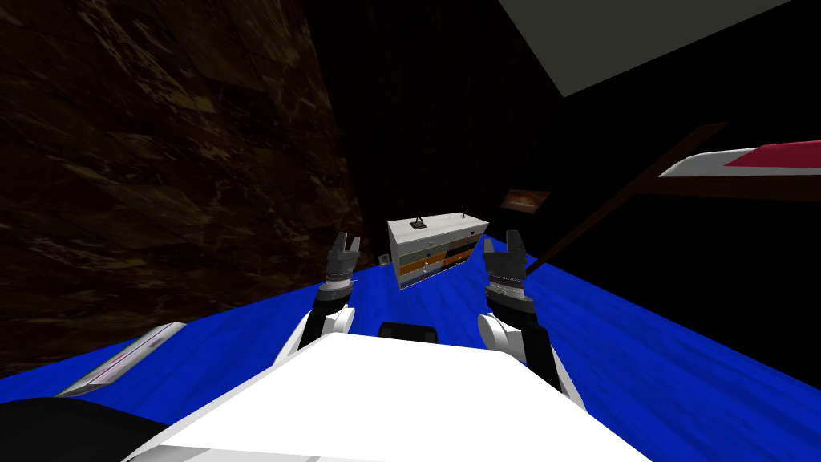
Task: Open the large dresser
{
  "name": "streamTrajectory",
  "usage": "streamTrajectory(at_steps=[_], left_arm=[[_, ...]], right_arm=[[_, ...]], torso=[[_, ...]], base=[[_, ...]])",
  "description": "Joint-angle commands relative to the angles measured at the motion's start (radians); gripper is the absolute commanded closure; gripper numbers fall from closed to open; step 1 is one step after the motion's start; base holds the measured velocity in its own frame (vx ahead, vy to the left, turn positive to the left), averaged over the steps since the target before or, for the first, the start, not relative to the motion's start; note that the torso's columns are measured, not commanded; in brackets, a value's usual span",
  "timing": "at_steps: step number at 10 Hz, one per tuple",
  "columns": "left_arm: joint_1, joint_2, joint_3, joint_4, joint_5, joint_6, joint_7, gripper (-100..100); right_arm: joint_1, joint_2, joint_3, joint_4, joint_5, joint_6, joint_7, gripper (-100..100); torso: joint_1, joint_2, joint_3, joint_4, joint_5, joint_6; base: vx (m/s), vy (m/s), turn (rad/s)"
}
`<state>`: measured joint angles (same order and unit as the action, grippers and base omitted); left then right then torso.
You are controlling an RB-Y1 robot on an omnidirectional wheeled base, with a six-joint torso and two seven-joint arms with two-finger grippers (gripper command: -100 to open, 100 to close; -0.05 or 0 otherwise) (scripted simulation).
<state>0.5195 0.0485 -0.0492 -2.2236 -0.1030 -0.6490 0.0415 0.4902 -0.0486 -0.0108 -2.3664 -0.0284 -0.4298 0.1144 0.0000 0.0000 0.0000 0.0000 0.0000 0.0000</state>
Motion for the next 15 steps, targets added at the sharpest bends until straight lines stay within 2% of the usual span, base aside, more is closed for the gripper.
streamTrajectory(at_steps=[1,9,10,12,15], left_arm=[[0.000,0.000,0.000,0.000,0.000,0.000,0.000,0],[0.000,0.000,0.000,0.000,0.000,0.000,0.000,0],[0.000,0.000,0.000,0.000,0.000,0.000,0.000,0],[0.000,0.000,0.000,0.000,0.000,0.000,0.000,0],[0.000,0.000,0.000,0.000,0.000,0.000,0.000,0]], right_arm=[[0.000,0.000,0.000,0.000,0.000,0.000,0.000,0],[0.000,0.000,0.000,0.000,0.000,0.000,0.000,0],[0.003,-0.031,0.013,0.011,0.041,0.024,0.012,-100],[0.007,-0.055,0.032,0.026,0.098,0.058,0.031,-100],[0.014,-0.076,0.060,0.047,0.182,0.106,0.058,-100]], torso=[[0.000,0.040,-0.082,0.041,0.000,0.000],[0.000,0.618,-1.234,0.617,0.000,0.000],[0.000,0.691,-1.382,0.691,0.000,0.000],[-0.001,0.733,-1.472,0.733,0.000,0.000],[0.000,0.738,-1.476,0.738,0.000,0.000]], base=[[0.000,0.000,0.000],[0.000,0.000,0.000],[0.028,-0.010,0.102],[0.047,-0.016,0.095],[0.048,-0.024,0.083]])
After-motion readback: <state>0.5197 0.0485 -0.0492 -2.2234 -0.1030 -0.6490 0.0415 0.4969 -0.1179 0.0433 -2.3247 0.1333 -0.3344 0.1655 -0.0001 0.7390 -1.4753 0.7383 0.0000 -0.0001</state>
